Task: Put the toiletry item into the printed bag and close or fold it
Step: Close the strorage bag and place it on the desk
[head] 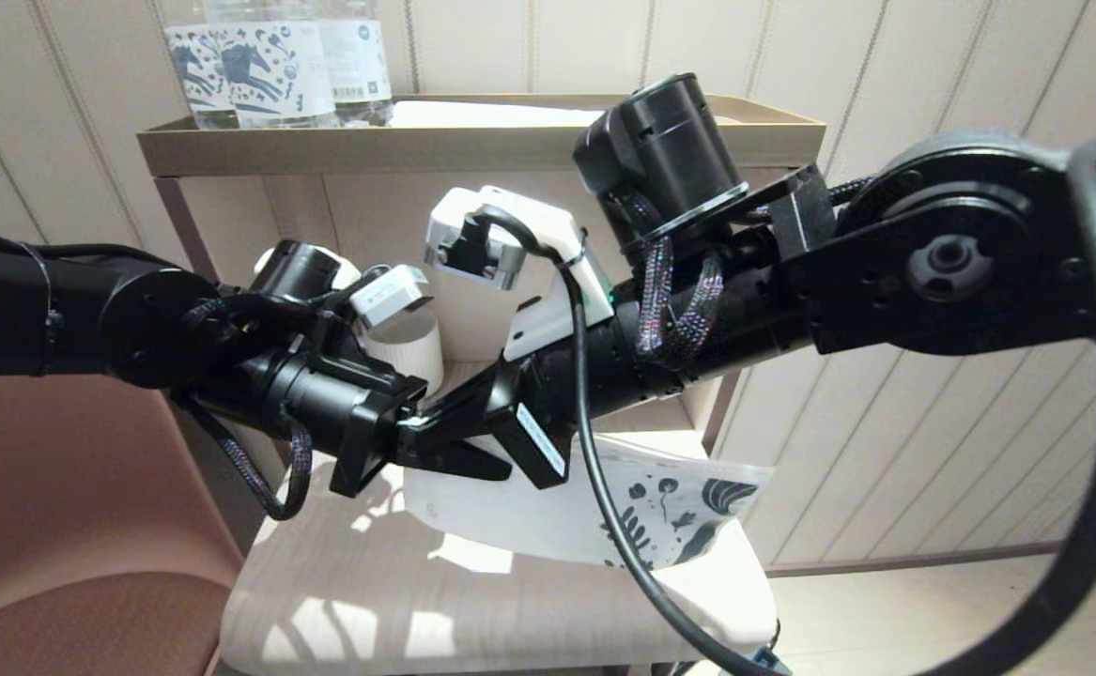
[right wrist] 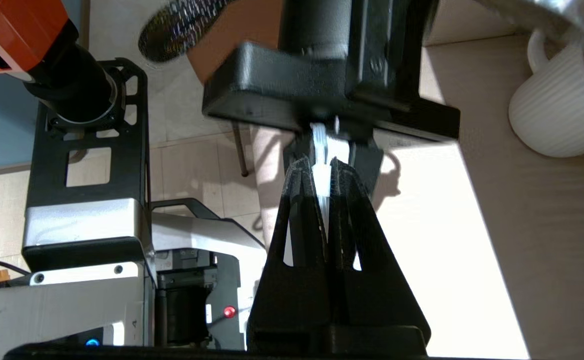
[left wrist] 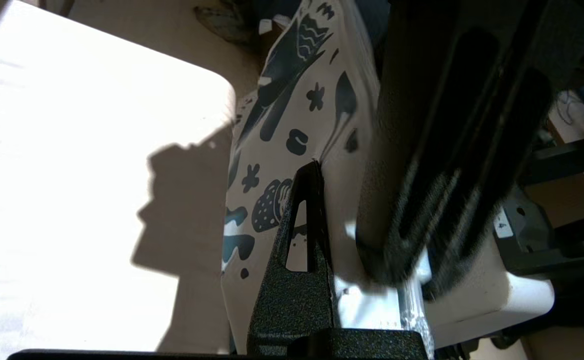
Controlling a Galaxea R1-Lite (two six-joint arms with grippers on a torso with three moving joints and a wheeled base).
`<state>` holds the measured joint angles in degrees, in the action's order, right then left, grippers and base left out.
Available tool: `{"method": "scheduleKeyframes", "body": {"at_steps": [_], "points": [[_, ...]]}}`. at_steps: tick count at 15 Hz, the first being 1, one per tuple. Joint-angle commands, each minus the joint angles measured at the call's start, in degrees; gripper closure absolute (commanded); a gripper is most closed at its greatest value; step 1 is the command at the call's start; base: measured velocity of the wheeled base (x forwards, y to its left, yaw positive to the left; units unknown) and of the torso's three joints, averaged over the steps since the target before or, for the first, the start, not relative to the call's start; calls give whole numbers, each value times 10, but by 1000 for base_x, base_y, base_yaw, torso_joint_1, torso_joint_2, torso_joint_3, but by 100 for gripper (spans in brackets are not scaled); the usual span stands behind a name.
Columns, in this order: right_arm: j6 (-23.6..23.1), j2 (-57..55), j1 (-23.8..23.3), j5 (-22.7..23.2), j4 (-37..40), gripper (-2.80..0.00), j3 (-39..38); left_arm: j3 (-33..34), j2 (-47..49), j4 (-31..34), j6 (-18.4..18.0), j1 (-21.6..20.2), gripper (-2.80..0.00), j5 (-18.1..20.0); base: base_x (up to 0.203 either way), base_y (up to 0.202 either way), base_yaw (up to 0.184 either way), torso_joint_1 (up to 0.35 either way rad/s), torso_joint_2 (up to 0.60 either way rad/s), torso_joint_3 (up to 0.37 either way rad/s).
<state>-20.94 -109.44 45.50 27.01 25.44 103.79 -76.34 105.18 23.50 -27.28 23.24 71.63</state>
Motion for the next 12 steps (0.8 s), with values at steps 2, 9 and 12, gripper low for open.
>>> {"method": "scheduleKeyframes", "body": {"at_steps": [2, 9, 12], "points": [[-1, 13, -5, 0, 7, 0, -12, -1, -6, 1, -1, -5, 0, 5, 0, 0, 0, 0, 0, 0], [-1, 31, -18, 2, 6, 0, -37, -3, -7, 1, -1, -7, 0, 5, 0, 0, 0, 0, 0, 0], [-1, 40, -29, 4, 7, 0, -42, -2, -8, 0, -2, -9, 0, 5, 0, 0, 0, 0, 0, 0]]}}
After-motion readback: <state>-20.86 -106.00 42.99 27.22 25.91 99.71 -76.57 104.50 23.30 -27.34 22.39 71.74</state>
